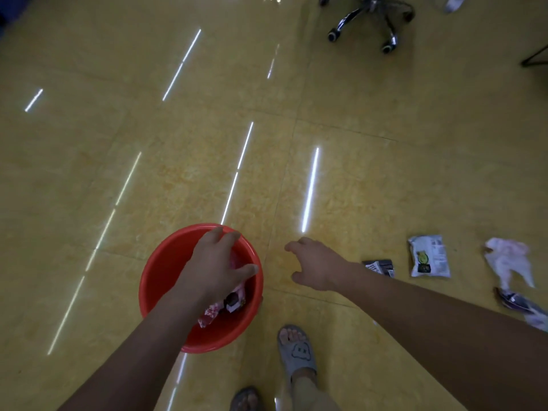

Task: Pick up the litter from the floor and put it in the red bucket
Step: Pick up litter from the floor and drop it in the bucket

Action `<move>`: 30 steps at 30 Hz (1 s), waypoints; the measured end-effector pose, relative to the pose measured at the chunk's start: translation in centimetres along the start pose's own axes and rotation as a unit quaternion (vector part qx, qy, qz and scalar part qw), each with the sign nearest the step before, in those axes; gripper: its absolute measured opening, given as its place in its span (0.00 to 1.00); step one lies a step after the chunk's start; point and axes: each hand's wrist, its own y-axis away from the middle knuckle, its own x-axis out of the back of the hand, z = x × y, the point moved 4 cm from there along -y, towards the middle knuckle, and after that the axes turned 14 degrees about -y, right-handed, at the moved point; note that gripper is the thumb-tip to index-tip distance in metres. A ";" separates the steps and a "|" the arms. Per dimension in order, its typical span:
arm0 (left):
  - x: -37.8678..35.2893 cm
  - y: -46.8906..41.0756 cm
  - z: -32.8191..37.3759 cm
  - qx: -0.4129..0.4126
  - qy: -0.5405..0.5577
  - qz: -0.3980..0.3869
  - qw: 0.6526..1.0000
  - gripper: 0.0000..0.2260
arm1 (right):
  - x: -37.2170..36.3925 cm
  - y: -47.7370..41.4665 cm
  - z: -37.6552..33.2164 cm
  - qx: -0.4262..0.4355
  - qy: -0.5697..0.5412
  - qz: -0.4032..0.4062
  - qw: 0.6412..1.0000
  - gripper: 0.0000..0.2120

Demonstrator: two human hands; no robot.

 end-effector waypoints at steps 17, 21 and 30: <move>-1.6 3.8 11.2 -0.136 -0.065 -0.034 0.988 0.46 | -3.4 18.1 11.1 -0.183 -0.128 0.146 0.964 0.36; -3.4 3.6 15.1 -0.168 -0.083 -0.047 0.981 0.48 | -5.0 21.8 15.2 -0.236 -0.170 0.163 0.943 0.38; -10.1 1.9 24.5 -0.202 -0.165 -0.086 0.962 0.50 | -7.5 28.0 26.9 -0.315 -0.260 0.186 0.894 0.37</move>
